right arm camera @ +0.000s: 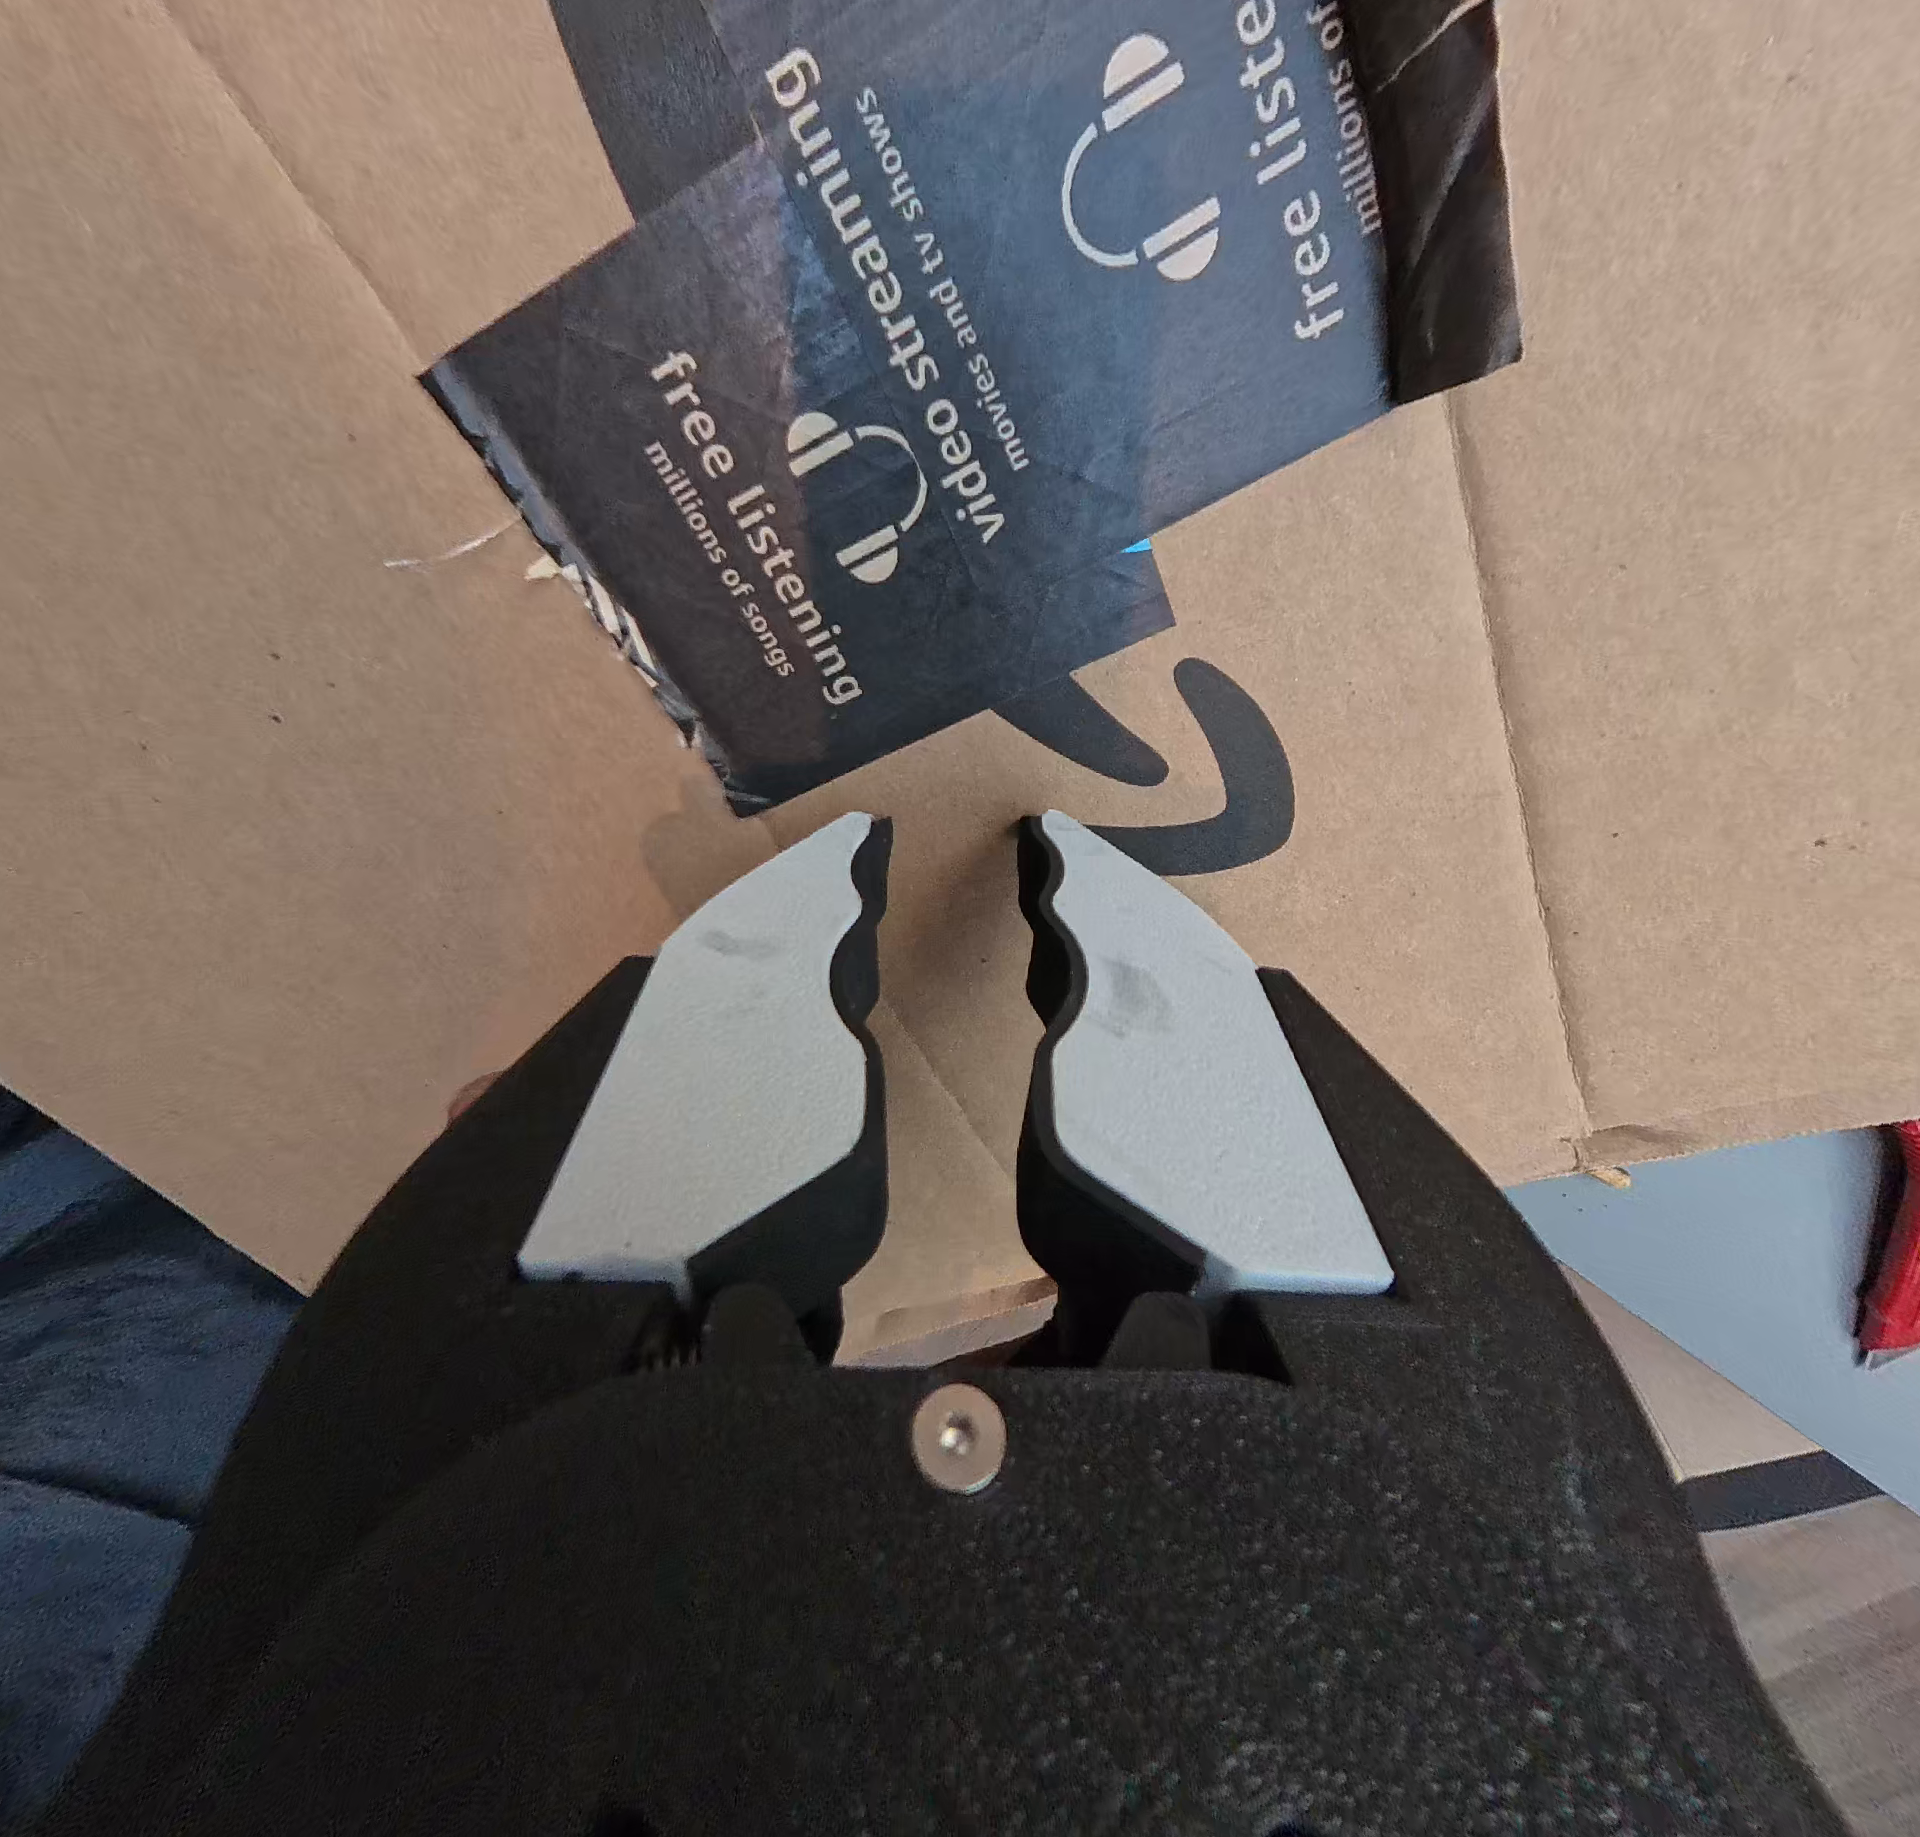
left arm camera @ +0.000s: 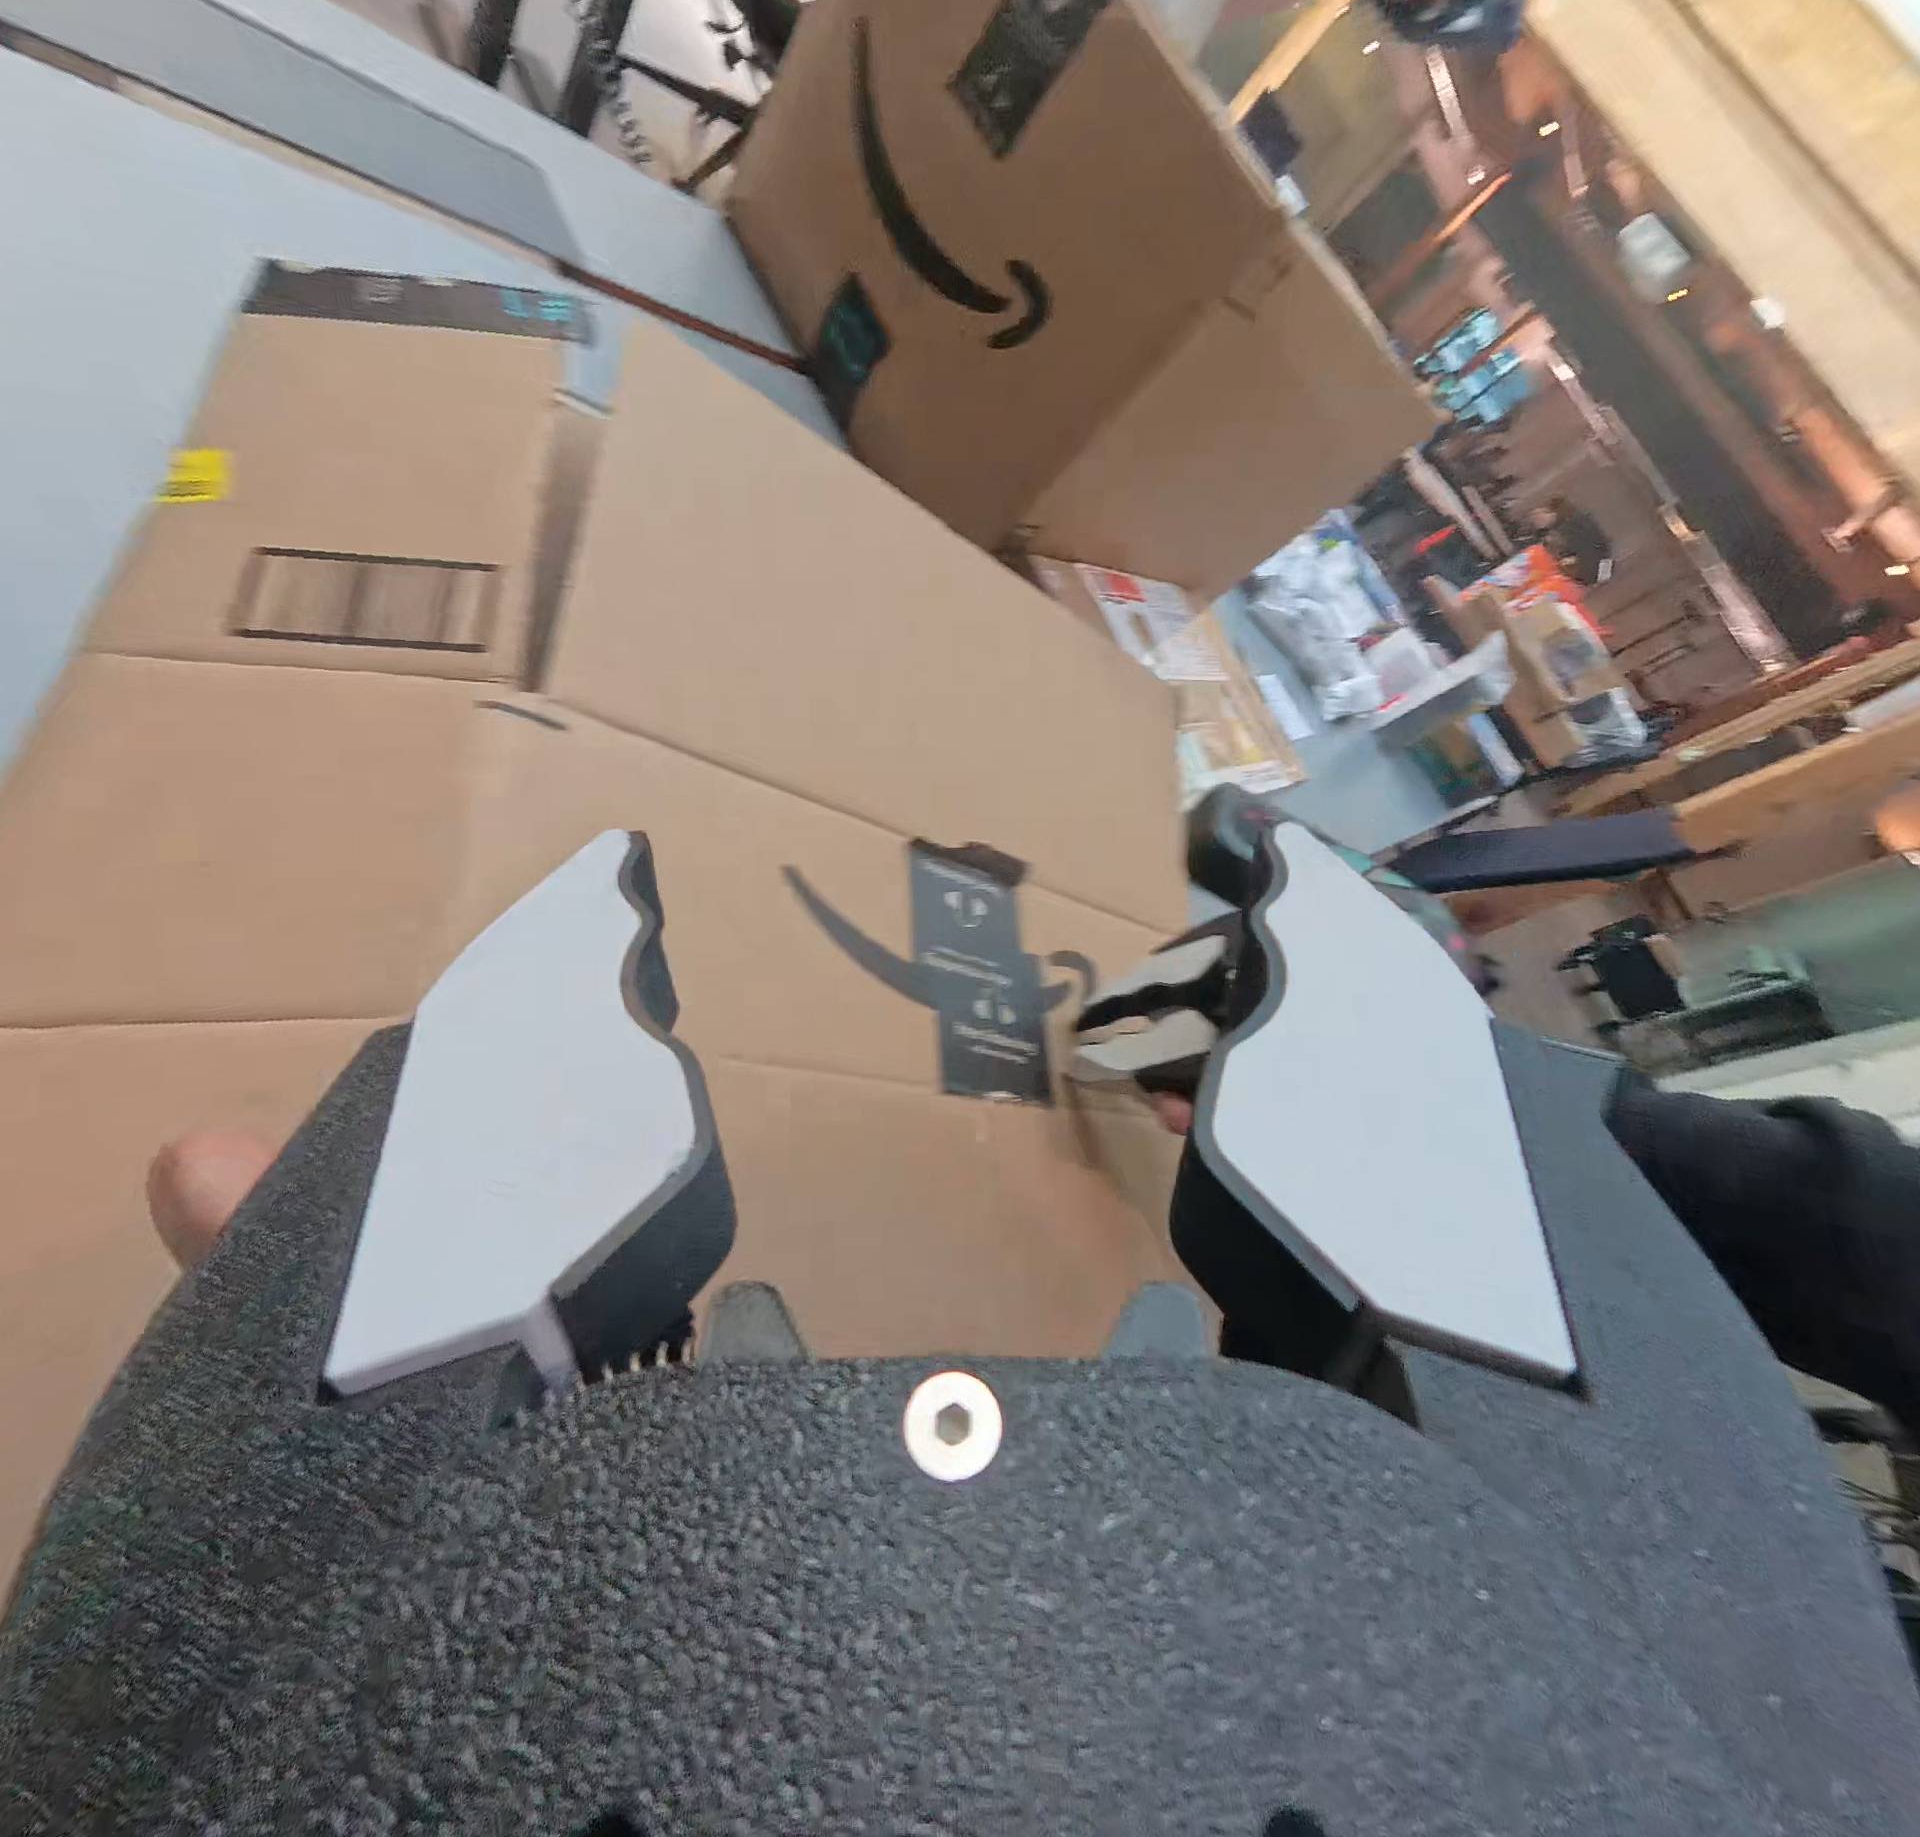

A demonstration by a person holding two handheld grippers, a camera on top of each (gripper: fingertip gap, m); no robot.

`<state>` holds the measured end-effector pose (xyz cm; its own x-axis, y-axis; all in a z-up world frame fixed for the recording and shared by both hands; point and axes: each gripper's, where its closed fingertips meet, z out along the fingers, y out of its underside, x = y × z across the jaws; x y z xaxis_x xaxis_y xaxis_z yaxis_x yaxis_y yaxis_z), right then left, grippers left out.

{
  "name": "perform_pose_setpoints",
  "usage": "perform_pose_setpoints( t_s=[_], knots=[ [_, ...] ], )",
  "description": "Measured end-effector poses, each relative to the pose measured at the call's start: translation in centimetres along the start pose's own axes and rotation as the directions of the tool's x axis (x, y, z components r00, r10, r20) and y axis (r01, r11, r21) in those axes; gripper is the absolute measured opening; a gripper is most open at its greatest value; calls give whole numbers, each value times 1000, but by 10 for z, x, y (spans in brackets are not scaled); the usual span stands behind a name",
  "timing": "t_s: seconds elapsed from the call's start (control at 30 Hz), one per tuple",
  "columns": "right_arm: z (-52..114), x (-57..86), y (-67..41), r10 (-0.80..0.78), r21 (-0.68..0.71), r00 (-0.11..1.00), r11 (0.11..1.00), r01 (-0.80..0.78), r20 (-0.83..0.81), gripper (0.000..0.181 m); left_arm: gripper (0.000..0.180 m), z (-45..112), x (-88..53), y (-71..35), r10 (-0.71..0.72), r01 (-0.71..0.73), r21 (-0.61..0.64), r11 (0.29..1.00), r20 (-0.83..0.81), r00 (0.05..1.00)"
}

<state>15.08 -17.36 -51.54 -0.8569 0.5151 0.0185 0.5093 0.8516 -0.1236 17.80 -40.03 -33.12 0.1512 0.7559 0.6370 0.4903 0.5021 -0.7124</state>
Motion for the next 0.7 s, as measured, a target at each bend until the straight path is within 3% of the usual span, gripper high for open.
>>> perform_pose_setpoints(
  t_s=[0.17, 0.3, 0.5, 0.6, 0.7],
  knots=[
    [0, -1, 0, 39, -50, 999, 998, -38, 5, 26, 105, 11, -136, -17, 13, 21, -212, 977, 154, 988],
    [5, -3, 1, 75, -120, 997, 990, -76, -10, 31, 105, 39, -191, 4, -28, 52, -412, 910, 65, 997],
    [13, -3, 3, 82, -233, 996, 968, -91, -47, 31, 102, 65, -213, 43, -9, -4, -607, 795, -18, 1000],
    [10, -3, 3, 80, -279, 996, 956, -91, -50, 31, 104, 69, -223, 50, 58, -46, -631, 775, -1, 998],
    [-3, -5, 1, 91, -316, 995, 943, -99, -41, 32, 97, 73, -214, 24, -25, 17, -505, 863, -10, 1000]
  ],
)
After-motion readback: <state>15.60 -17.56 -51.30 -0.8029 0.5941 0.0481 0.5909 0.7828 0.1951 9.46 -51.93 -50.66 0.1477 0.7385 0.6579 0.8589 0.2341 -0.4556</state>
